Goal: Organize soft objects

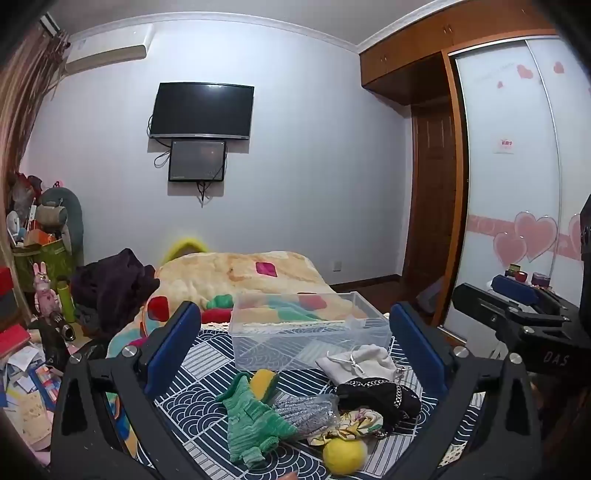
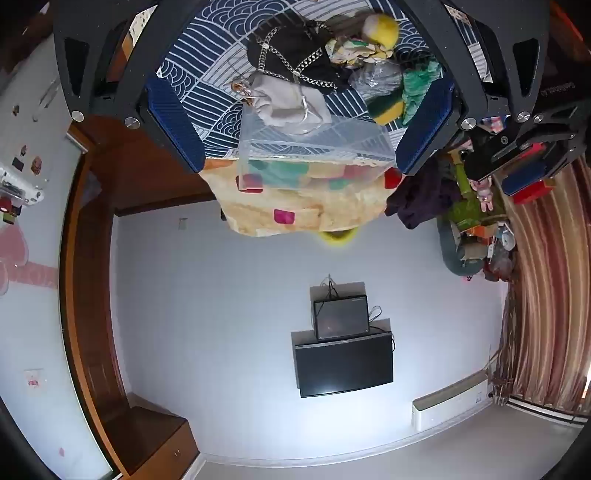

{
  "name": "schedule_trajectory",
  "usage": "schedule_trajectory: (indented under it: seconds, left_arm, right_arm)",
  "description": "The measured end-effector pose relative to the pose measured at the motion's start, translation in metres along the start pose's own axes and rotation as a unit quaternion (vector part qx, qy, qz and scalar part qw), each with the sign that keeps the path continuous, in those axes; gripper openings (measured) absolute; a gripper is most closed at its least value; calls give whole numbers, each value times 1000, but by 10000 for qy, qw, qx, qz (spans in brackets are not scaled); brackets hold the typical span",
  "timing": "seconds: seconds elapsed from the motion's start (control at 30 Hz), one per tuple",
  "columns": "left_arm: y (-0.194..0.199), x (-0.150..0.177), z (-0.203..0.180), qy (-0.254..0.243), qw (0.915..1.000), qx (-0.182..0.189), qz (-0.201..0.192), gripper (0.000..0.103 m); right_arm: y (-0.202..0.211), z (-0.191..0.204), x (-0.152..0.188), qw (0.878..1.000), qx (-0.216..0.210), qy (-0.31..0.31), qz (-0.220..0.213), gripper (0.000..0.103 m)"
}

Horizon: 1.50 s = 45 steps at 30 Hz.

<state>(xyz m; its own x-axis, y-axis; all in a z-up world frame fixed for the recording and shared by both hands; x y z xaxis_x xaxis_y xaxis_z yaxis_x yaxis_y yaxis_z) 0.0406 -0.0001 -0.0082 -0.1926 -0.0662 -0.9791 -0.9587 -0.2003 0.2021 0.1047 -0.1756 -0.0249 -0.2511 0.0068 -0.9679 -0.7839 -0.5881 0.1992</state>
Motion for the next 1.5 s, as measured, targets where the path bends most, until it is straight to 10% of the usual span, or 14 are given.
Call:
schedule_trajectory:
  seconds: [1.5]
  left_arm:
    - [7,-7,3,67,9999,97,-73,103]
  right_arm:
    - [7,6,-6,9999,11,15,-146,103]
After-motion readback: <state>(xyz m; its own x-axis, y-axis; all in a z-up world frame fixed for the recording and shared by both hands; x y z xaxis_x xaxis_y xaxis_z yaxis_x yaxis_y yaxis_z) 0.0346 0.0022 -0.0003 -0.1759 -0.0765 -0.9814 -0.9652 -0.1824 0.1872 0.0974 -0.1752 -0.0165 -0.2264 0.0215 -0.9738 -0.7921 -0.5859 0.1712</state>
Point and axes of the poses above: each gripper's, at about its wrist camera, not at the fingertips, and y roughly against the way its jaws point, z to its left, x to its underside, the point moved 4 cm from there along -y, roughly the way its jaws point, and after that the axes turned 11 degrees about -x, right-handed, at the moved point
